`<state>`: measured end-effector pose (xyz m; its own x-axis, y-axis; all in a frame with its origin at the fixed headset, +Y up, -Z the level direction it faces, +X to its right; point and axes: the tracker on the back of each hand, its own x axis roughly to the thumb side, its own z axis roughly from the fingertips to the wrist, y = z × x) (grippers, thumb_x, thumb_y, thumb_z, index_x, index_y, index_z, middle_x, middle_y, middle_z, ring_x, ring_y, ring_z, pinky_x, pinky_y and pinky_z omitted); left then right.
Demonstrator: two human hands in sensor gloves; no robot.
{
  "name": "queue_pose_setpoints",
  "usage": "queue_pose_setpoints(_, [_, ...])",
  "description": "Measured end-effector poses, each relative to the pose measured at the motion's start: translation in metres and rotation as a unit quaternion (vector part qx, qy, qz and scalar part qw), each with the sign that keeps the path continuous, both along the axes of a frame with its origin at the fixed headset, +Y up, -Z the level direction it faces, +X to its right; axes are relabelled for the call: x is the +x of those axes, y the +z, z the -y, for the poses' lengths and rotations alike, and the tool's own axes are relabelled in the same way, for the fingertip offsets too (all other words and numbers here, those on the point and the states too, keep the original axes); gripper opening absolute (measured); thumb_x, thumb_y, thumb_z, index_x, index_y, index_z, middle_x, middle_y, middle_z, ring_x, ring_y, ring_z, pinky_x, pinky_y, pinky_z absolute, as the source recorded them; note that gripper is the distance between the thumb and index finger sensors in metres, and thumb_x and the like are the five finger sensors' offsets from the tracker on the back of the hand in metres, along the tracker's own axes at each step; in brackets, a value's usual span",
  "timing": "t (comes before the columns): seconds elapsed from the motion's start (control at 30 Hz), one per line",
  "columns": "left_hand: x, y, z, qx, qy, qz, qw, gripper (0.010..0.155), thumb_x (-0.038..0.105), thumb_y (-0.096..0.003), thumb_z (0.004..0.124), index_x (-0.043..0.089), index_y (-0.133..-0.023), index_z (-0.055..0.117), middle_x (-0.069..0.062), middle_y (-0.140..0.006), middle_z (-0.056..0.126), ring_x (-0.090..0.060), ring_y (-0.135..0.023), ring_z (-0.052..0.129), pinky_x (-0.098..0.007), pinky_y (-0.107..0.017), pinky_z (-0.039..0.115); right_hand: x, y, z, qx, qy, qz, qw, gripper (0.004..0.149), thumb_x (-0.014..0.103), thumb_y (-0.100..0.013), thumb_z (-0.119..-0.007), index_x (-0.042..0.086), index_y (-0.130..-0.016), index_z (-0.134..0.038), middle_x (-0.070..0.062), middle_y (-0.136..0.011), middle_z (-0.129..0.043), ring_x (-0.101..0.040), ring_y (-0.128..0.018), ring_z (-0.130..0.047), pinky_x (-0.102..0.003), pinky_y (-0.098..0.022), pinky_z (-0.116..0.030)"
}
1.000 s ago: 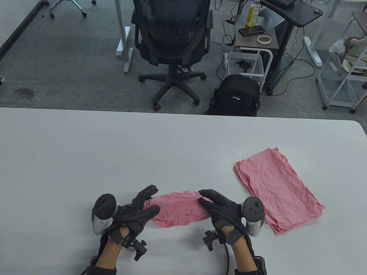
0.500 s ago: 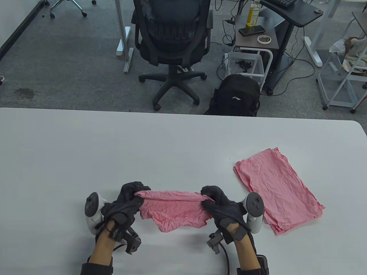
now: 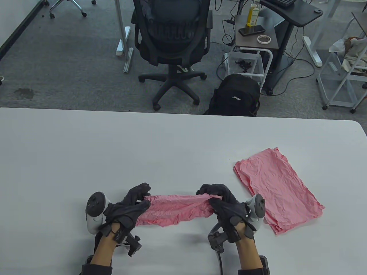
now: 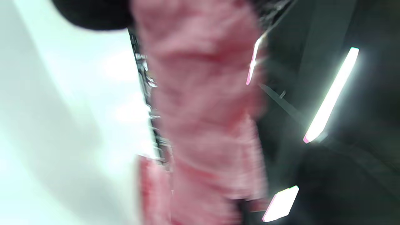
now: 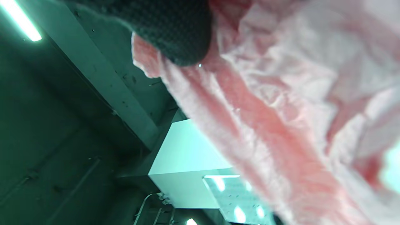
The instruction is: Flatten crumpled papers and stack
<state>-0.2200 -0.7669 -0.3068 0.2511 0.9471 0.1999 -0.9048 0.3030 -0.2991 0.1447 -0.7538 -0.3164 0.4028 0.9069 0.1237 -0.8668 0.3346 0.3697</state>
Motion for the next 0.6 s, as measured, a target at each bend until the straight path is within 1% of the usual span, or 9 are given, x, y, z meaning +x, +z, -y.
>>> queue_pose_setpoints(0.1, [0.002, 0.003, -0.013, 0.090, -0.208, -0.054, 0.972, 0.064, 0.033, -0.0505, 0.083, 0.018, -0.108, 0.059, -0.009, -0.094, 0.070, -0.008, -0.036, 0.095, -0.028, -0.029, 0.084, -0.004, 0.002, -0.001, -0.016, 0.041, -0.026, 0.999, 0.042, 0.011, -0.049, -0.074, 0.022, -0.089, -0.075, -0.020, -0.089, -0.083, -0.045, -0.063, -0.097, -0.047, -0.037, -0.088])
queue_pose_setpoints(0.17, [0.004, 0.007, -0.017, 0.128, -0.246, -0.085, 0.957, 0.062, 0.031, -0.0494, 0.084, 0.019, -0.107, 0.063, -0.008, -0.093, 0.072, -0.010, -0.035, 0.095, -0.029, -0.029, 0.084, -0.001, 0.002, 0.003, -0.037, 0.112, 0.009, 0.993, 0.045, 0.014, -0.049, -0.078, 0.021, -0.093, -0.073, -0.020, -0.086, -0.084, -0.039, -0.055, -0.102, -0.037, -0.027, -0.092])
queue_pose_setpoints(0.23, [0.004, 0.008, -0.019, 0.152, -0.279, -0.096, 0.943, 0.060, 0.028, -0.0488, 0.084, 0.019, -0.105, 0.066, -0.010, -0.093, 0.072, -0.012, -0.035, 0.095, -0.032, -0.029, 0.083, 0.004, 0.001, 0.007, -0.071, 0.171, 0.068, 0.980, 0.046, 0.017, -0.049, -0.083, 0.015, -0.093, -0.072, -0.022, -0.079, -0.089, -0.031, -0.038, -0.108, -0.030, -0.015, -0.093])
queue_pose_setpoints(0.33, [0.006, 0.007, -0.018, 0.164, -0.351, -0.088, 0.918, 0.061, 0.029, -0.0491, 0.084, 0.019, -0.106, 0.065, -0.009, -0.094, 0.071, -0.011, -0.037, 0.095, -0.031, -0.031, 0.083, 0.010, 0.003, 0.011, -0.091, 0.313, 0.156, 0.932, 0.050, 0.021, -0.046, -0.090, 0.009, -0.091, -0.074, -0.021, -0.067, -0.096, -0.026, -0.019, -0.108, -0.027, -0.003, -0.089])
queue_pose_setpoints(0.37, [0.008, 0.007, -0.017, 0.166, -0.358, -0.087, 0.915, 0.060, 0.028, -0.0488, 0.085, 0.019, -0.105, 0.066, -0.010, -0.094, 0.071, -0.012, -0.037, 0.095, -0.032, -0.031, 0.083, 0.010, 0.004, 0.012, -0.089, 0.341, 0.165, 0.921, 0.051, 0.023, -0.045, -0.092, 0.009, -0.091, -0.075, -0.020, -0.065, -0.097, -0.025, -0.016, -0.108, -0.026, -0.001, -0.088])
queue_pose_setpoints(0.47, [0.016, 0.004, -0.012, 0.146, -0.410, -0.049, 0.899, 0.062, 0.029, -0.0477, 0.087, 0.020, -0.106, 0.067, -0.012, -0.097, 0.068, -0.019, -0.049, 0.093, -0.039, -0.040, 0.080, 0.004, 0.005, 0.007, -0.047, 0.467, 0.192, 0.862, 0.053, 0.033, -0.045, -0.091, 0.010, -0.091, -0.075, -0.018, -0.064, -0.098, -0.025, -0.017, -0.107, -0.026, -0.002, -0.087])
queue_pose_setpoints(0.5, [0.019, 0.003, -0.008, 0.121, -0.437, -0.023, 0.891, 0.064, 0.029, -0.0478, 0.088, 0.020, -0.107, 0.065, -0.013, -0.101, 0.062, -0.024, -0.062, 0.088, -0.043, -0.049, 0.076, 0.002, 0.006, 0.004, -0.016, 0.512, 0.208, 0.833, 0.053, 0.034, -0.046, -0.090, 0.011, -0.091, -0.076, -0.017, -0.063, -0.098, -0.026, -0.019, -0.107, -0.027, -0.004, -0.087])
queue_pose_setpoints(0.53, [0.021, 0.004, -0.006, 0.106, -0.456, -0.010, 0.884, 0.065, 0.030, -0.0481, 0.088, 0.021, -0.108, 0.064, -0.013, -0.105, 0.058, -0.030, -0.073, 0.083, -0.048, -0.057, 0.071, 0.001, 0.007, 0.002, -0.001, 0.532, 0.217, 0.818, 0.053, 0.035, -0.046, -0.090, 0.012, -0.091, -0.075, -0.016, -0.064, -0.098, -0.027, -0.023, -0.107, -0.029, -0.007, -0.088])
queue_pose_setpoints(0.6, [0.025, 0.005, -0.001, 0.094, -0.491, 0.009, 0.866, 0.067, 0.034, -0.0478, 0.089, 0.022, -0.108, 0.064, -0.011, -0.108, 0.054, -0.036, -0.084, 0.074, -0.055, -0.065, 0.064, 0.000, 0.009, 0.001, 0.025, 0.562, 0.226, 0.795, 0.058, 0.036, -0.046, -0.089, 0.013, -0.095, -0.070, -0.022, -0.079, -0.089, -0.041, -0.048, -0.100, -0.043, -0.025, -0.086])
